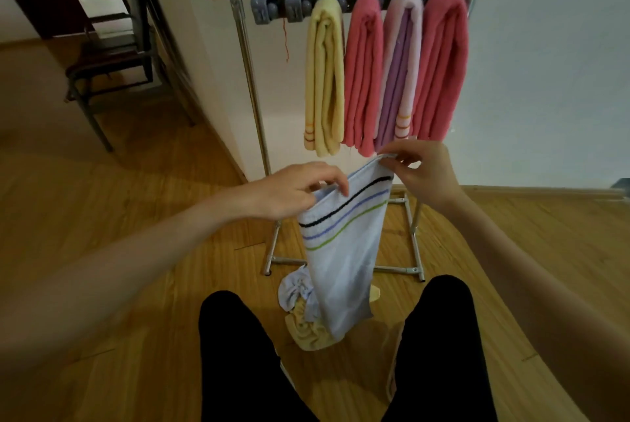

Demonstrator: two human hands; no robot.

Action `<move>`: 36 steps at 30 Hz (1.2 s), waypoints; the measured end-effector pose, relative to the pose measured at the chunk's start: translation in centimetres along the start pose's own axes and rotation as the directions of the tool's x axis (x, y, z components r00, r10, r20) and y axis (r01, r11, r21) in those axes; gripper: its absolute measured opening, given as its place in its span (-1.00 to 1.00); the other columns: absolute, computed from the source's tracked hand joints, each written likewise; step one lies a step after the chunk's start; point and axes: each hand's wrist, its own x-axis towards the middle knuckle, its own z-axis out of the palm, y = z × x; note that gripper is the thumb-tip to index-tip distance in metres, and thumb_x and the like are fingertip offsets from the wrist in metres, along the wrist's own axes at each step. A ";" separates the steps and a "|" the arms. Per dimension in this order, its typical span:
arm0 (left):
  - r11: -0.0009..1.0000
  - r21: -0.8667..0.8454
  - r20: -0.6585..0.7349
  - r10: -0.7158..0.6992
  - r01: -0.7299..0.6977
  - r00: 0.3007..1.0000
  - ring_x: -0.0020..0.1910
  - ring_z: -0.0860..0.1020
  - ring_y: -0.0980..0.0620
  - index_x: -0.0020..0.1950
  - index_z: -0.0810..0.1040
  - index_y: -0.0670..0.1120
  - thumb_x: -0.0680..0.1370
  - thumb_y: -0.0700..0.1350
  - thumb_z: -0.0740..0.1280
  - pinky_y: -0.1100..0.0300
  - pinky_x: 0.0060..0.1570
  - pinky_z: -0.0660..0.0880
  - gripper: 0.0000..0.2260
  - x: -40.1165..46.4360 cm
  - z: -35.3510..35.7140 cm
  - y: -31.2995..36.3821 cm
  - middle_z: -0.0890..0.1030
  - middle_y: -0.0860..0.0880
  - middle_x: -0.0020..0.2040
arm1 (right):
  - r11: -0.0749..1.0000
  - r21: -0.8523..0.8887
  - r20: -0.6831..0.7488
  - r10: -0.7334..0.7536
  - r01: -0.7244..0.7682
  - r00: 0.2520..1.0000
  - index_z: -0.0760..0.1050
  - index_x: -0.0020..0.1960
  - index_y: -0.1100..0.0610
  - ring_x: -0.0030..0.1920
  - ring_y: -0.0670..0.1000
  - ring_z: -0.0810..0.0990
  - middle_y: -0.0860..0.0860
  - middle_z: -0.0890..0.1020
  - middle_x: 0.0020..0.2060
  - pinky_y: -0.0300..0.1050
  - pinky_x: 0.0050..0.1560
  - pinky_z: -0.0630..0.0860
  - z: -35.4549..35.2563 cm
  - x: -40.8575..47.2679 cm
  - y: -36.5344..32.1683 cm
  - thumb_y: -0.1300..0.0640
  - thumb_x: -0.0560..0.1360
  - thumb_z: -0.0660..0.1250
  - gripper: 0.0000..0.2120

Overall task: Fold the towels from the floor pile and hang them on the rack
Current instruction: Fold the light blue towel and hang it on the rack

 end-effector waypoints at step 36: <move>0.804 0.588 -0.432 0.408 -0.092 0.804 -0.27 0.40 0.13 -0.12 0.50 -0.06 0.58 0.11 0.17 0.24 -0.09 0.21 -0.72 1.8 0.1 -1.1 0.56 0.05 -0.24 | 0.932 0.358 0.144 0.014 -0.066 0.989 0.61 0.01 0.31 -0.25 0.01 0.68 0.14 0.69 -0.21 -0.16 -0.19 0.63 1.0 0.1 -4.2 0.31 0.48 0.38 -0.87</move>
